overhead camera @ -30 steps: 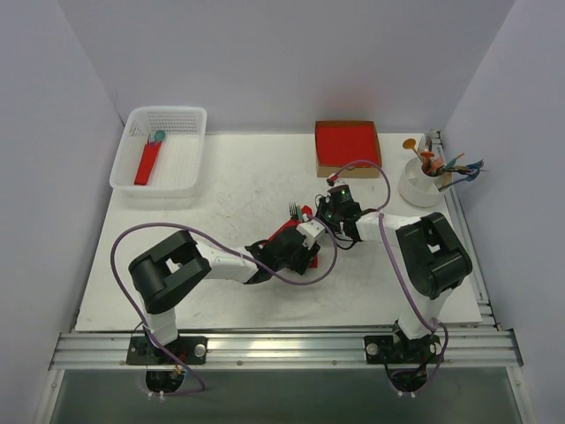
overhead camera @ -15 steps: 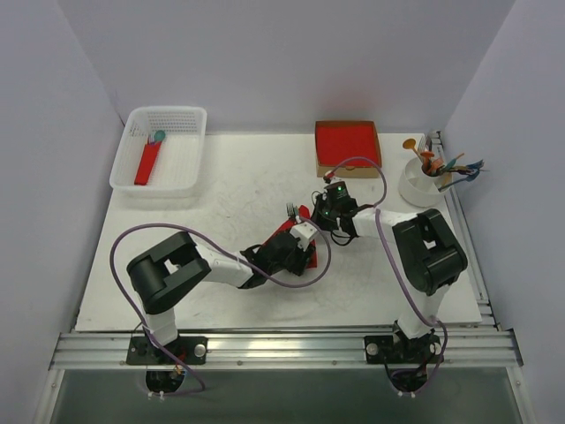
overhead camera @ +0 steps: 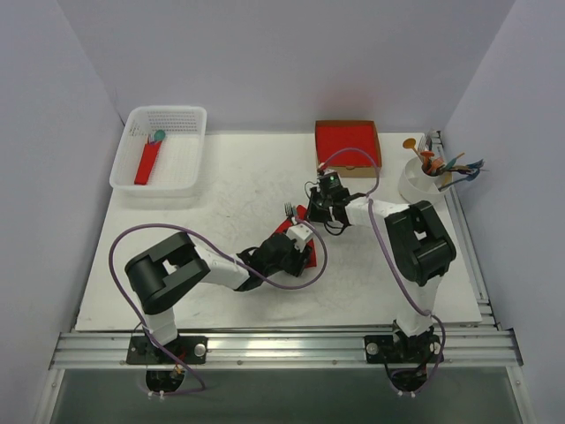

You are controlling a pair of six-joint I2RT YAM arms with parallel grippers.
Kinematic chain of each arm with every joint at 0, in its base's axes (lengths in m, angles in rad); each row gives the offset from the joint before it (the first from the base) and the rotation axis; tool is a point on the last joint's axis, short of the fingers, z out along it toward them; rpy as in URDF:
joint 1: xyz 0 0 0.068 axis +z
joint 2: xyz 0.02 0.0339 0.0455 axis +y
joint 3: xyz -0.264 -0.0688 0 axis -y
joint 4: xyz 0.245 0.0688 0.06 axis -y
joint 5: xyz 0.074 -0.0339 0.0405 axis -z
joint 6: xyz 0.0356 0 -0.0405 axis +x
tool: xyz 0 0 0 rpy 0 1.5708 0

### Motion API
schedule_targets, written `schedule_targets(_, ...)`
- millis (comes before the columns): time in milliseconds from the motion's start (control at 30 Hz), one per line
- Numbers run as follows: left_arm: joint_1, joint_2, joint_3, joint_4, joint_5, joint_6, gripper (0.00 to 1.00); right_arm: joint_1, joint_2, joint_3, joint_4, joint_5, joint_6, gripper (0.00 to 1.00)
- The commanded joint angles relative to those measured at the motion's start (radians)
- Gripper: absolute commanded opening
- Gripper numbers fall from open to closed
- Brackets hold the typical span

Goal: Place the utensils on the paper napkin and roll it up
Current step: Roll the napkin at the center of the board.

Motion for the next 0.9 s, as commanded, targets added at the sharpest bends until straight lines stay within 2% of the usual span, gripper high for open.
schedule_targets(0,-0.005,0.001,-0.045,-0.141,0.08,-0.02,0.57,0.001,0.059,0.063,-0.043,0.093,-0.031,0.0)
schedule_targets(267,-0.005,0.001,-0.044,-0.136,0.088,-0.02,0.57,-0.008,0.136,0.163,-0.099,0.146,-0.042,0.0)
schedule_targets(600,-0.005,-0.015,-0.055,-0.127,0.096,-0.02,0.57,-0.05,0.168,0.314,-0.159,0.137,-0.051,0.0)
schedule_targets(800,-0.005,-0.041,-0.079,-0.087,0.131,-0.008,0.57,-0.085,0.064,0.314,-0.198,0.125,-0.069,0.0)
schedule_targets(867,-0.007,-0.049,-0.096,-0.065,0.163,0.006,0.57,-0.091,-0.005,0.274,-0.196,0.114,-0.075,0.06)
